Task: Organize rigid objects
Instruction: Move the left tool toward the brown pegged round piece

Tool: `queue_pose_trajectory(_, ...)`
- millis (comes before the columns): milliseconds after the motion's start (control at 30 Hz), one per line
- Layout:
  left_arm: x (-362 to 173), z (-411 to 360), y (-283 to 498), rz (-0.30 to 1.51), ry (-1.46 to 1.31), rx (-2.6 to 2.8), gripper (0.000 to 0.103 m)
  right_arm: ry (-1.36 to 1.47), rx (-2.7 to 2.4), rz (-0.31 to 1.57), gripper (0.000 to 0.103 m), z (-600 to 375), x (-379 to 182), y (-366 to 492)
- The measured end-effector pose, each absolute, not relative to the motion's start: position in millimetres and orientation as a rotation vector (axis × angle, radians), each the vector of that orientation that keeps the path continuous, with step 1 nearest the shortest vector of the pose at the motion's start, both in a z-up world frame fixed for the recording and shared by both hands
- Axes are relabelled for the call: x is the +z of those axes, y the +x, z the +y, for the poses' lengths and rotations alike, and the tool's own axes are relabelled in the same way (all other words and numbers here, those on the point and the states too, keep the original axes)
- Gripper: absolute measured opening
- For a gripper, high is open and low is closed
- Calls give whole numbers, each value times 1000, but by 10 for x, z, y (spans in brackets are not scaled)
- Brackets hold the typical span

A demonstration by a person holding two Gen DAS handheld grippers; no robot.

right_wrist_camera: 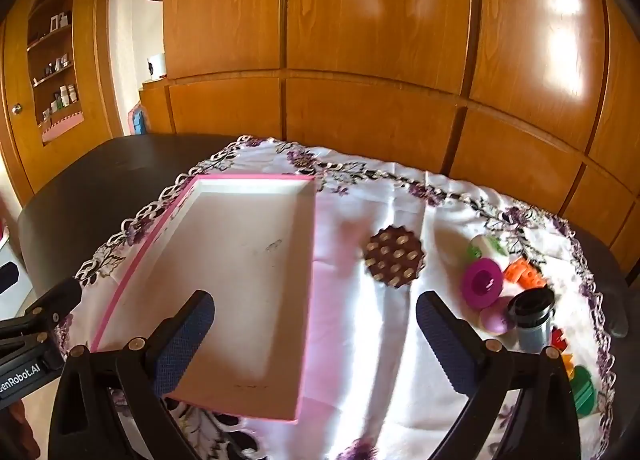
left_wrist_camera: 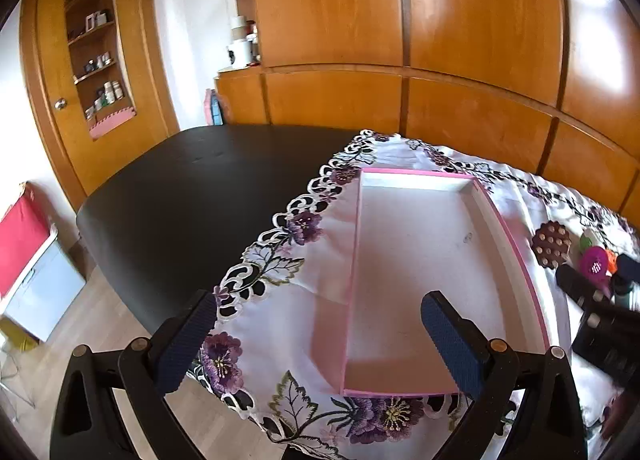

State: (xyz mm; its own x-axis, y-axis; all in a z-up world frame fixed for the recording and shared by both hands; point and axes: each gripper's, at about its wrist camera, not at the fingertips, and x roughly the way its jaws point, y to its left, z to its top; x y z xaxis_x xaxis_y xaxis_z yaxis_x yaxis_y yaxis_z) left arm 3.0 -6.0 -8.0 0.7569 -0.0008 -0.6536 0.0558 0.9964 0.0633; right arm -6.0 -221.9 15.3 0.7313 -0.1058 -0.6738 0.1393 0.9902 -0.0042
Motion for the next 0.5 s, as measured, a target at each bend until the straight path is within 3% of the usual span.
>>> queue_pose_trajectory(500, -62, -365, 94, 759, 83, -239, 103, 37, -283, 671, 103, -3321, 464, -46)
